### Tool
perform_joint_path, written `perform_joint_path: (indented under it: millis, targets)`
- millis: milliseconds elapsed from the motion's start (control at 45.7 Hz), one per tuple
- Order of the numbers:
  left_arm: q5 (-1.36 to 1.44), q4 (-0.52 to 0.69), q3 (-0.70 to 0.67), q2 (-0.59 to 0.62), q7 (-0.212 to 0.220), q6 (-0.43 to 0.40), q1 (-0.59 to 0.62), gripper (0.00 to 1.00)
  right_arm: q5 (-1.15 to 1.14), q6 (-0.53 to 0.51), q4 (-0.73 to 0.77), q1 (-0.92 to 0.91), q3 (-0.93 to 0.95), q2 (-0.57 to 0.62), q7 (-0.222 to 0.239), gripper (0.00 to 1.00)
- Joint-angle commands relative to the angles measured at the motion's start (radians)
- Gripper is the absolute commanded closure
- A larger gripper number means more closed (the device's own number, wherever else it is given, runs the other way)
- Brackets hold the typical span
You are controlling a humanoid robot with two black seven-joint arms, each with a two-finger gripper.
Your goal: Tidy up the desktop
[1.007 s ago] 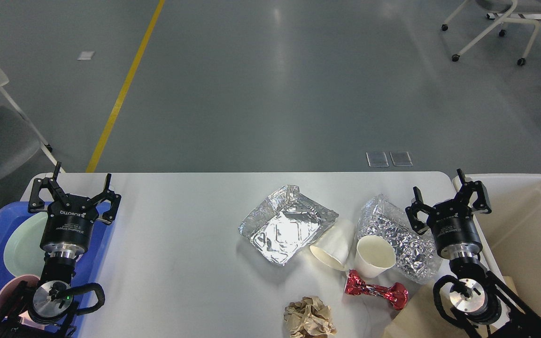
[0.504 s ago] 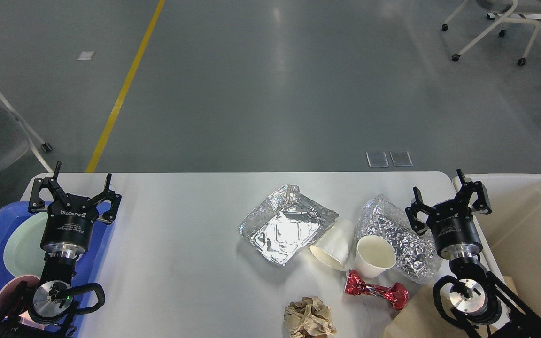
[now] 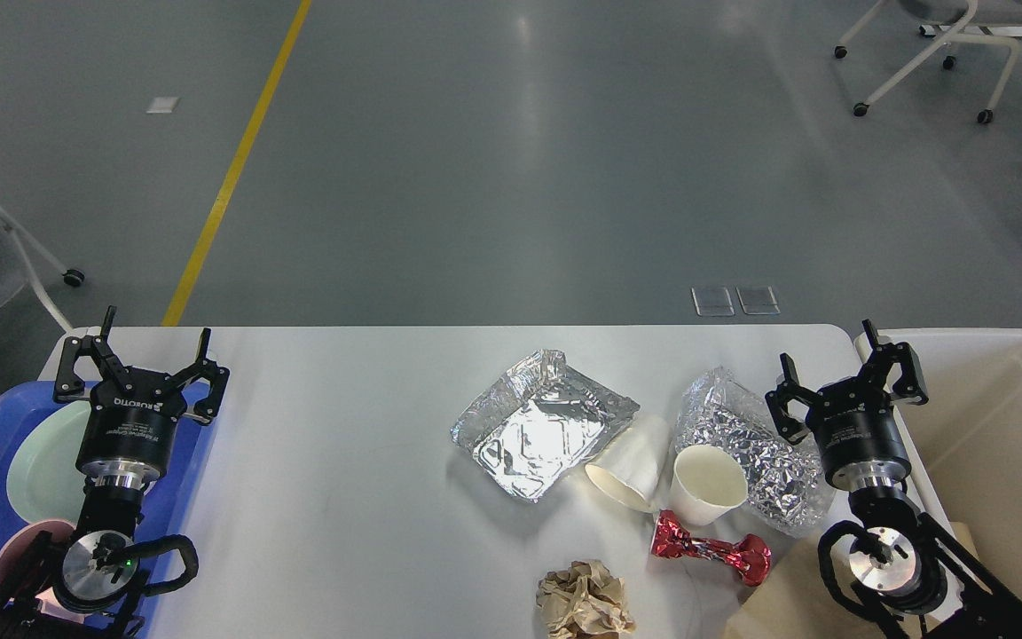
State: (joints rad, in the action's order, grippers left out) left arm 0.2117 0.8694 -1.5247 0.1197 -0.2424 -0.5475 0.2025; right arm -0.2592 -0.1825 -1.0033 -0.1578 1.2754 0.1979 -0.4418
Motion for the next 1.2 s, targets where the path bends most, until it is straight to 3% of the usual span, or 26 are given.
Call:
perform_joint_path:
  millis: [0,1182]
  targets:
    - [0.0,0.0,0.0,0.0,-0.001,0.0,0.0,0.04,0.002,-0.002,0.0,0.001,0.001,0.0,0.0,0.0]
    - [0.0,0.0,0.0,0.0,-0.001,0.0,0.0,0.04,-0.008,0.0,0.045,-0.025,0.07,0.025,0.011,0.0]
